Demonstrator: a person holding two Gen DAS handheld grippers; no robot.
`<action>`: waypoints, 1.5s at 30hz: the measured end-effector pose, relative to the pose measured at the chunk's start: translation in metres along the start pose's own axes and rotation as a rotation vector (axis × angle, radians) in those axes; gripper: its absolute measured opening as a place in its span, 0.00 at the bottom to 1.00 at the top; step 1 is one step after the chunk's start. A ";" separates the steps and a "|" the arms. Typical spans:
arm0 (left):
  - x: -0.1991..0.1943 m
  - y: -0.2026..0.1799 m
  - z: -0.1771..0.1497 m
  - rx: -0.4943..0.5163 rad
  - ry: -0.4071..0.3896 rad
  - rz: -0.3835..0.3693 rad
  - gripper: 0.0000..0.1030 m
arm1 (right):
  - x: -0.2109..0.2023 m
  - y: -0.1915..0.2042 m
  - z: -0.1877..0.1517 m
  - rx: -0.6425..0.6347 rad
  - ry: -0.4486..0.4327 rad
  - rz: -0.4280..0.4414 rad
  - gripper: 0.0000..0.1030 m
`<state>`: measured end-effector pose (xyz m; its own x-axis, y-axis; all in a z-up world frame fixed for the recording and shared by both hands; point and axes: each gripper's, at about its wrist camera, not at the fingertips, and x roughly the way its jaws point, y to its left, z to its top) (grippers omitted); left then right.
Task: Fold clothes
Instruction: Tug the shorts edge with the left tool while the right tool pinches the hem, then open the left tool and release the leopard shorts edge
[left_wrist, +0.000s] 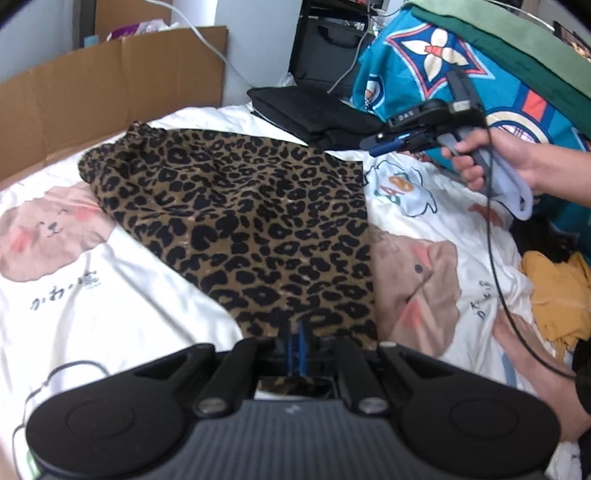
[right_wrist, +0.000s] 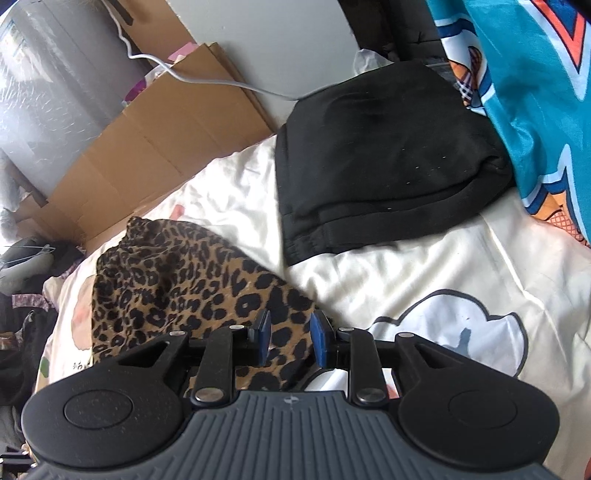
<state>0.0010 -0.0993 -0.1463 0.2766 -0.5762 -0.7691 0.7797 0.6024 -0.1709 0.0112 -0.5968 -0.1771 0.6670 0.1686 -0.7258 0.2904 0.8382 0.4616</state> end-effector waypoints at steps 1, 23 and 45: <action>0.004 -0.001 0.002 0.011 0.001 -0.005 0.03 | 0.000 0.001 -0.001 -0.002 0.003 0.003 0.24; 0.037 -0.007 -0.024 0.087 0.177 -0.108 0.03 | 0.019 -0.001 -0.016 -0.023 0.059 -0.065 0.25; 0.057 0.104 0.165 0.132 -0.043 0.198 0.62 | 0.013 -0.003 -0.016 -0.037 0.018 -0.062 0.42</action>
<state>0.1905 -0.1605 -0.1067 0.4527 -0.4791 -0.7520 0.7740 0.6299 0.0646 0.0076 -0.5887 -0.1958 0.6358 0.1252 -0.7616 0.3045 0.8660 0.3966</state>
